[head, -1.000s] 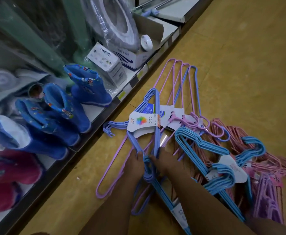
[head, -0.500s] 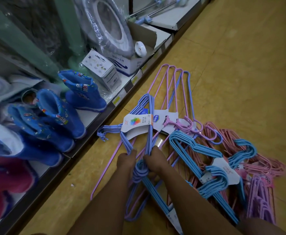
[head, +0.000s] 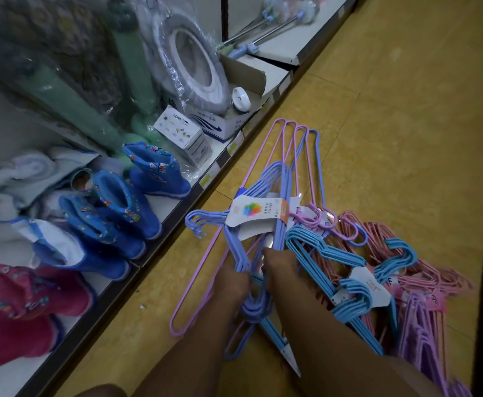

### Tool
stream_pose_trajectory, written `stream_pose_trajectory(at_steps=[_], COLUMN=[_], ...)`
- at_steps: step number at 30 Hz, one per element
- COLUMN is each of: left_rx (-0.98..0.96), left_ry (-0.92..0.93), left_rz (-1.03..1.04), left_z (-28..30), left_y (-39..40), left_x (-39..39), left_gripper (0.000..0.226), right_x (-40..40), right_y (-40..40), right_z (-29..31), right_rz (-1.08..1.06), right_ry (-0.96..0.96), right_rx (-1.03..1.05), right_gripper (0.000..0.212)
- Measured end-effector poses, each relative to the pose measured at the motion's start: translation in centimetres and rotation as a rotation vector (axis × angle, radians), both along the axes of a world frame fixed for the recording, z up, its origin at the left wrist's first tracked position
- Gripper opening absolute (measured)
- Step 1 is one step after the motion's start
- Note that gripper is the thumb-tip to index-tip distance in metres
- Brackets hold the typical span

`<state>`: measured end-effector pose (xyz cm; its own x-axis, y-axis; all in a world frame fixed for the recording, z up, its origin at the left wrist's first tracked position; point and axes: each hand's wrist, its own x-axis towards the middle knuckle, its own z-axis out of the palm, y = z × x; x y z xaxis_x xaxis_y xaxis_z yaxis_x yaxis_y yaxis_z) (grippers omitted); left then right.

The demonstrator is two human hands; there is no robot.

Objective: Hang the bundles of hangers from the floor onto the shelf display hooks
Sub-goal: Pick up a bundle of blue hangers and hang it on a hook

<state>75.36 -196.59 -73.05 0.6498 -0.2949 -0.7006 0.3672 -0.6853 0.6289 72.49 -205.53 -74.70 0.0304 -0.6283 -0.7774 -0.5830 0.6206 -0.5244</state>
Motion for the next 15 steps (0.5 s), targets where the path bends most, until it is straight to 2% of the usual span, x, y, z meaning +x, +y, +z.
stream_pose_trajectory(at_steps=[3,5,8,11,13,15], left_rx=[-0.013,-0.065,-0.102,-0.242,-0.265,-0.202], left_ry=[-0.003,0.053,0.201,0.513,0.538,0.493], left_rz=[-0.095,-0.108,-0.022,0.224,0.277,0.308], left_z=[4.9,8.6,14.0,19.9,23.4,26.2], left_y=[0.5,0.4,0.1,-0.4,-0.9,-1.3], left_x=[-0.9,-1.0,-0.9,-0.2,0.7,1.2], left_gripper=[0.033,0.024,0.006,0.033,0.050,0.057], right_x=[-1.6,-1.9,-1.4,-1.6,-2.2,-2.9], right_y=[0.3,0.2,0.1,0.1,0.4,1.1], right_z=[4.7,8.6,14.3,21.4,26.2,30.5], right_rz=[-0.053,-0.095,-0.093,-0.120,-0.134,-0.103], right_ry=[0.031,0.015,-0.014,-0.102,-0.186,-0.245], right_rx=[-0.029,-0.037,-0.015,0.049,0.098,0.136], right_gripper=[0.023,0.013,0.012,0.025,0.029,0.031])
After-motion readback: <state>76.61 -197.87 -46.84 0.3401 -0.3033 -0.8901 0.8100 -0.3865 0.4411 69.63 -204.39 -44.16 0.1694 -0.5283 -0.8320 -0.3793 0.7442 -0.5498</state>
